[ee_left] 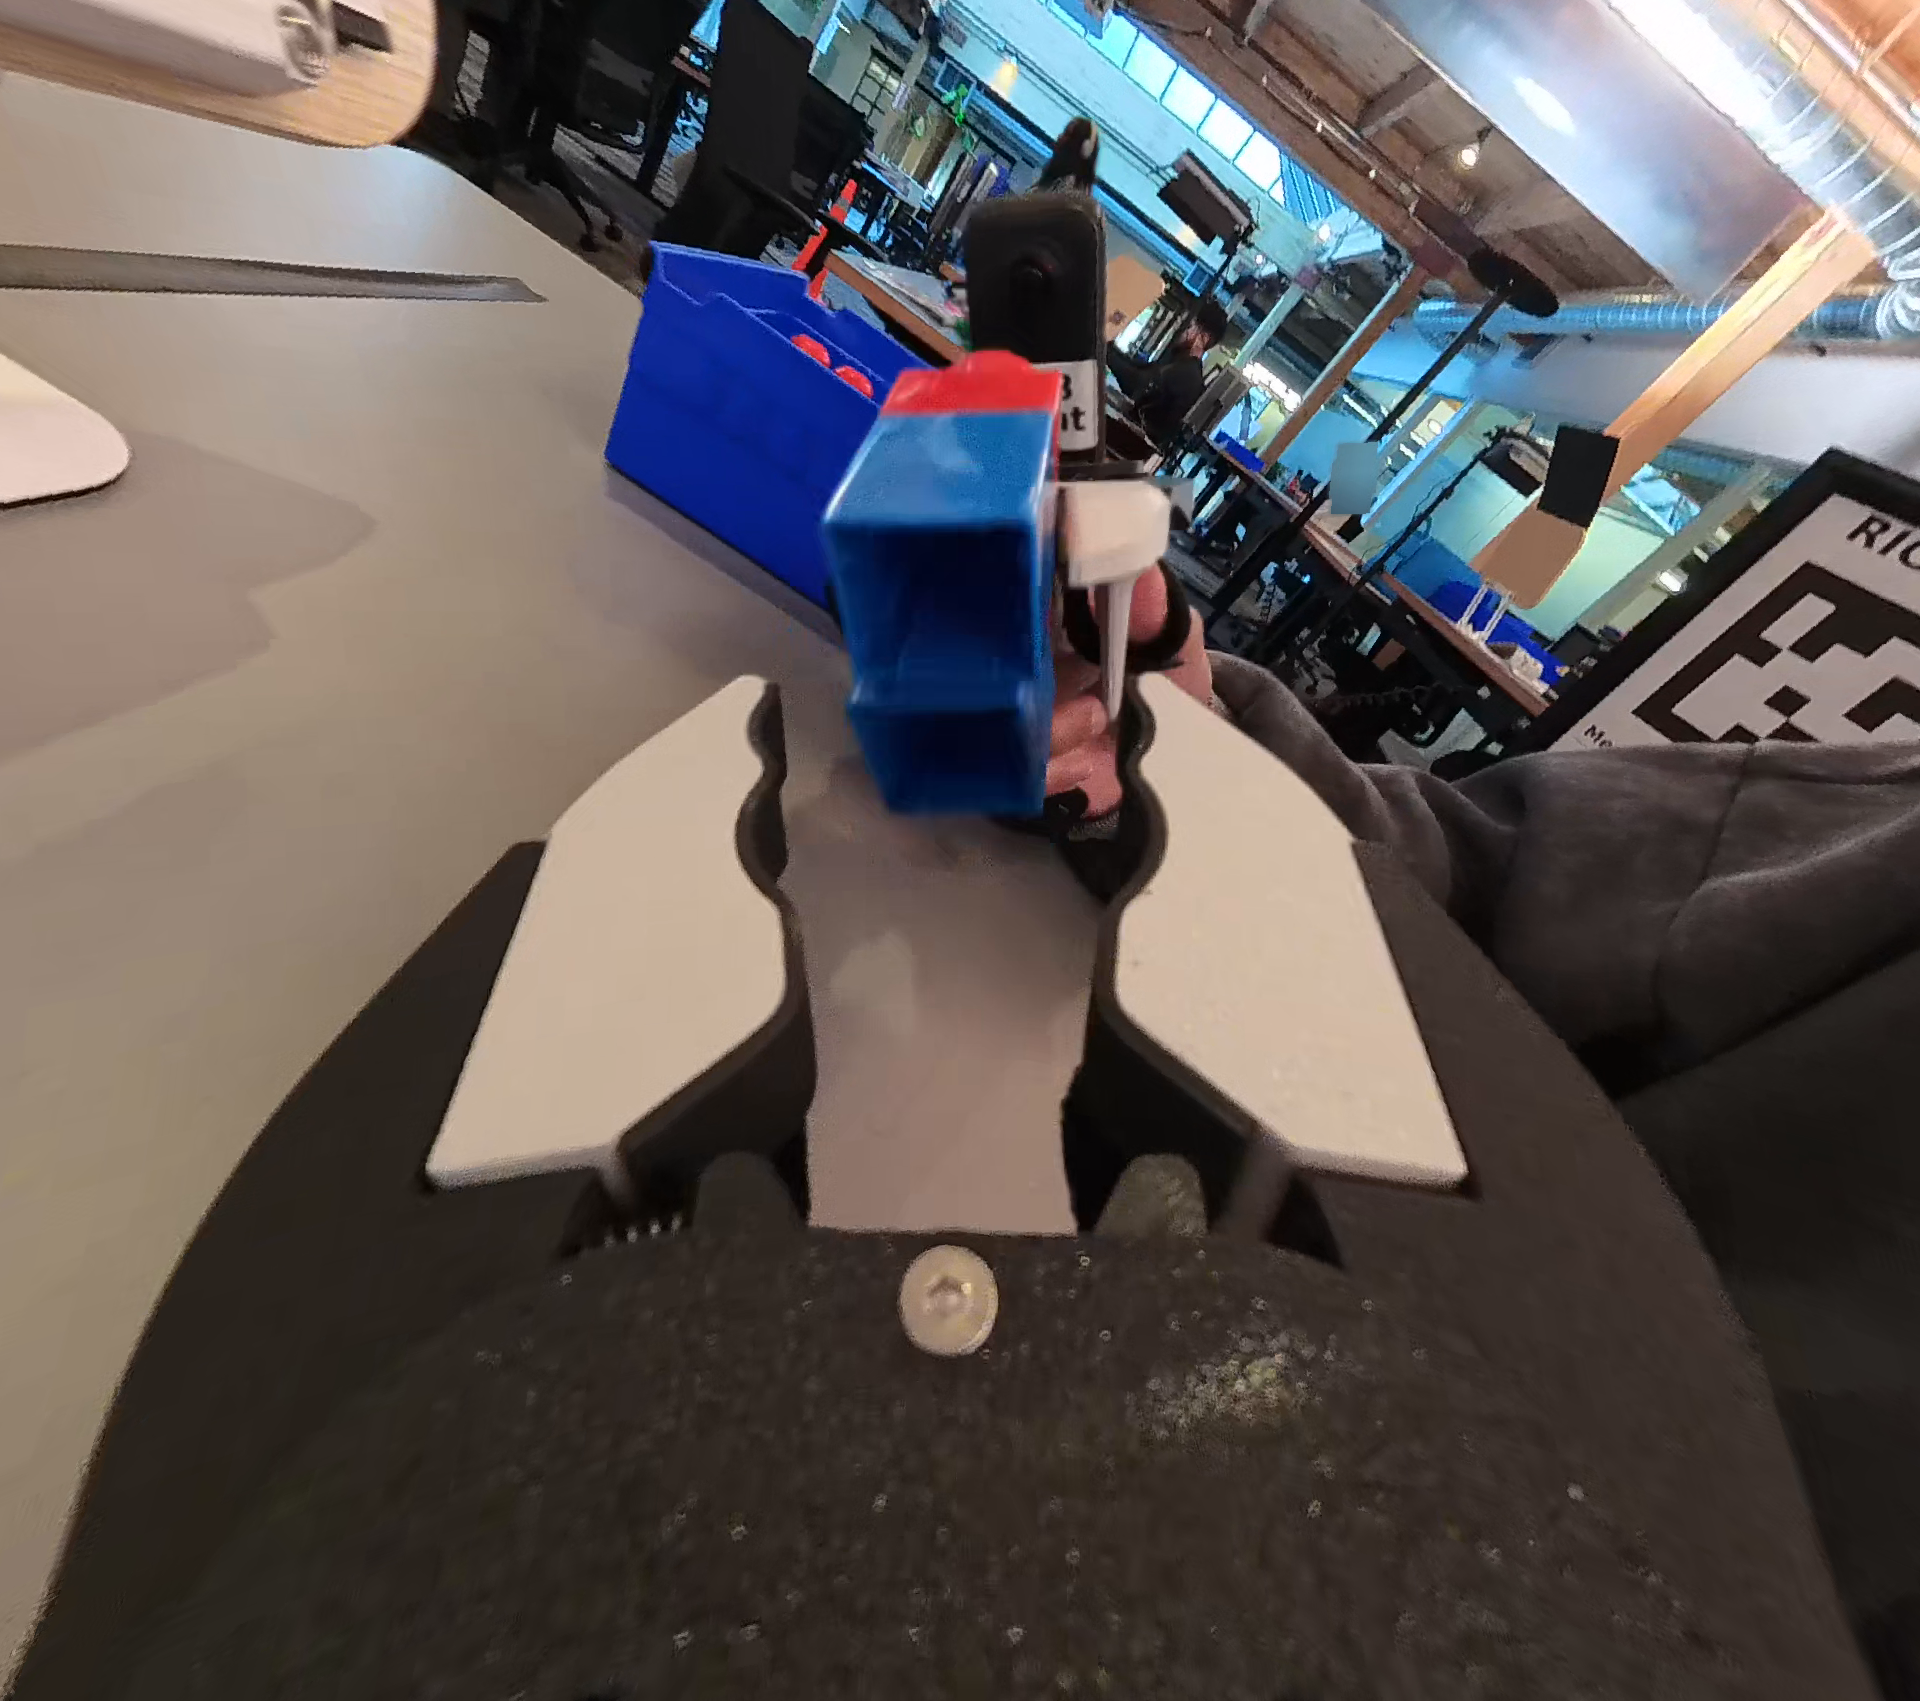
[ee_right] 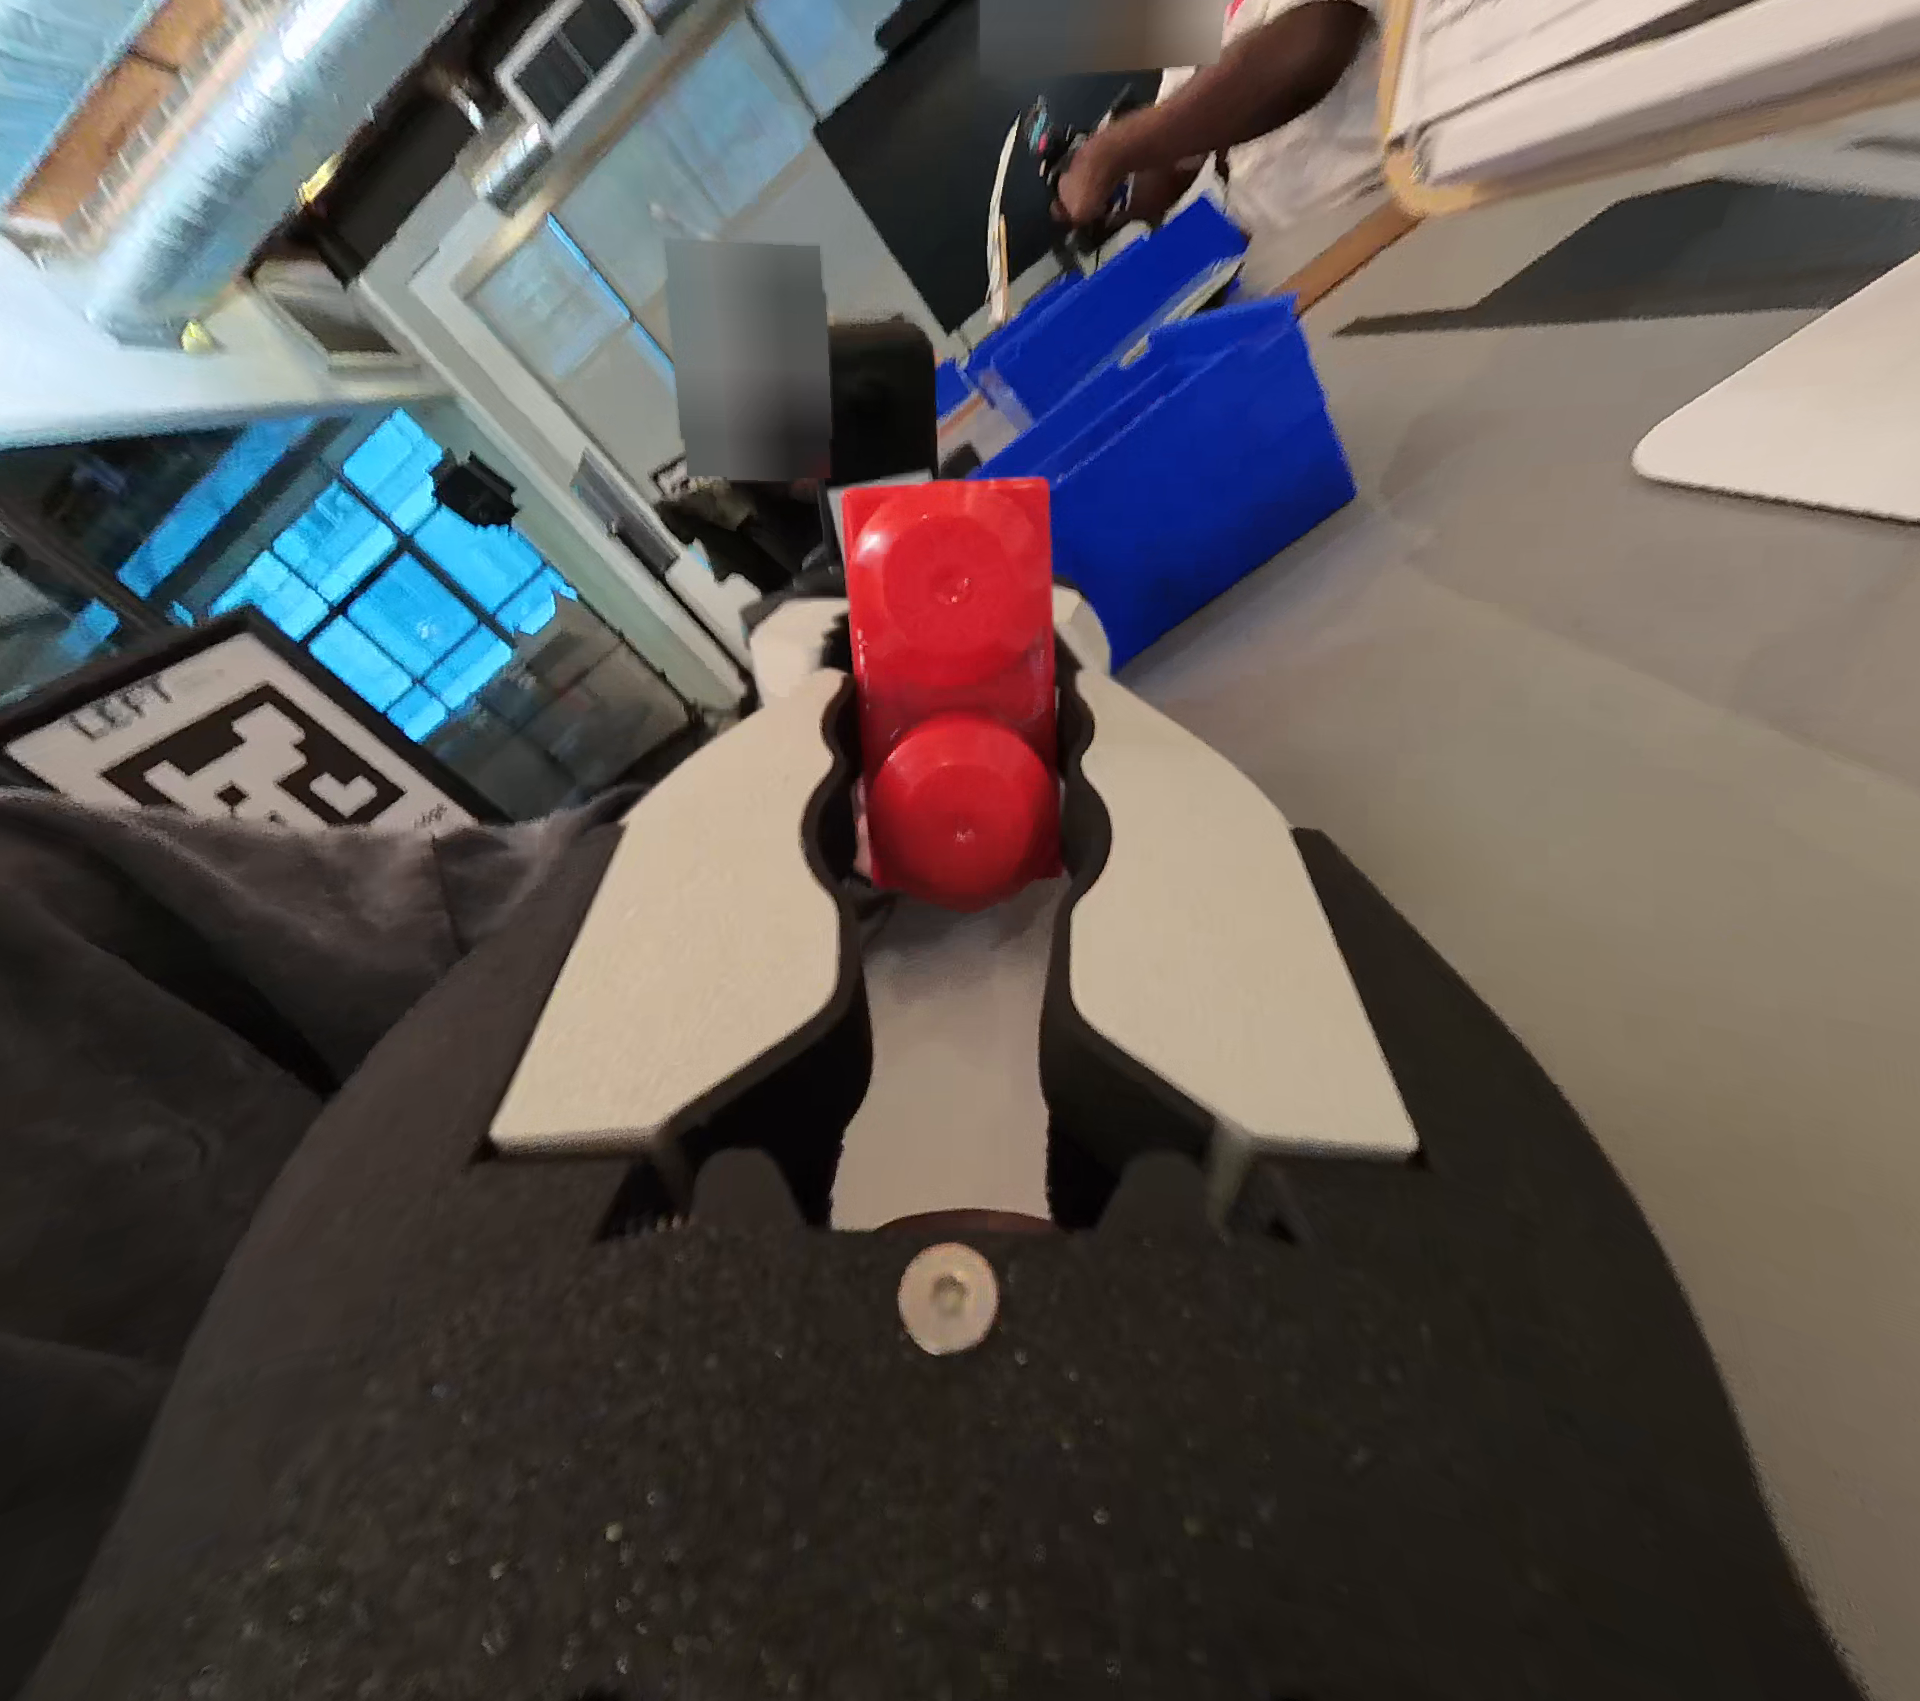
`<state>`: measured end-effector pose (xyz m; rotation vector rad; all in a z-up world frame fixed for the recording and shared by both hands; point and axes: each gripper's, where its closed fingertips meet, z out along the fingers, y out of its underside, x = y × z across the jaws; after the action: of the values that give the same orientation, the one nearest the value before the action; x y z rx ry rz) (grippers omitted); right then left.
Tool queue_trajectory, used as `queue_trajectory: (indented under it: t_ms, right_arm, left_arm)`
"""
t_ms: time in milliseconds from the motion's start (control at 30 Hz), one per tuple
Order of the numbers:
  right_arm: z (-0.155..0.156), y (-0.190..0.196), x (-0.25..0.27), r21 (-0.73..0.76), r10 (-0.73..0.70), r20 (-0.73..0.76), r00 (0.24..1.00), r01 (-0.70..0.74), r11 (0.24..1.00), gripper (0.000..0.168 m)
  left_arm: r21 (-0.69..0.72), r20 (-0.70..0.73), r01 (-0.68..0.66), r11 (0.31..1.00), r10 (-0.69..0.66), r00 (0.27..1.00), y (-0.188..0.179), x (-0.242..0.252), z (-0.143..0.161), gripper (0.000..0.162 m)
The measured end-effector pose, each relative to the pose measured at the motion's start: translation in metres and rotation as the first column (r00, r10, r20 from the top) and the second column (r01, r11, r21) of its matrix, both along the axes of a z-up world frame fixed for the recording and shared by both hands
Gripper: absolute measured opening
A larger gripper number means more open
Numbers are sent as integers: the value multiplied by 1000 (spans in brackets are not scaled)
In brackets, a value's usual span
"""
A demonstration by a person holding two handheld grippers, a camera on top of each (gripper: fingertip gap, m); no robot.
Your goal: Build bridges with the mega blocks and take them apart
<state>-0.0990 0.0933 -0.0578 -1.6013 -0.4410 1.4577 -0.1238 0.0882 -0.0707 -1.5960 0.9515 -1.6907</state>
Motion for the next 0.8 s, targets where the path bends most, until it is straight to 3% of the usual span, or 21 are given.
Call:
queue_trajectory:
  t_ms: [133,300,400,800]
  right_arm:
    - [4,4,9,-11,-29,-44,999,28,1000,36]
    - [-1,3,0,9,-42,12,999,42,999,36]
    - [-5,3,-4,-5,-30,29,999,30,1000,36]
    - [-1,3,-5,-26,-23,21,1000,24,999,36]
  left_arm:
    - [-4,2,14,1000,-14,1000,1,-3,-2,39]
    - [33,-12,4,999,-3,1000,-2,0,-3,35]
    - [20,15,56,998,-56,998,-9,-1,1,3]
    - [64,17,45,997,-46,999,-12,-1,4,4]
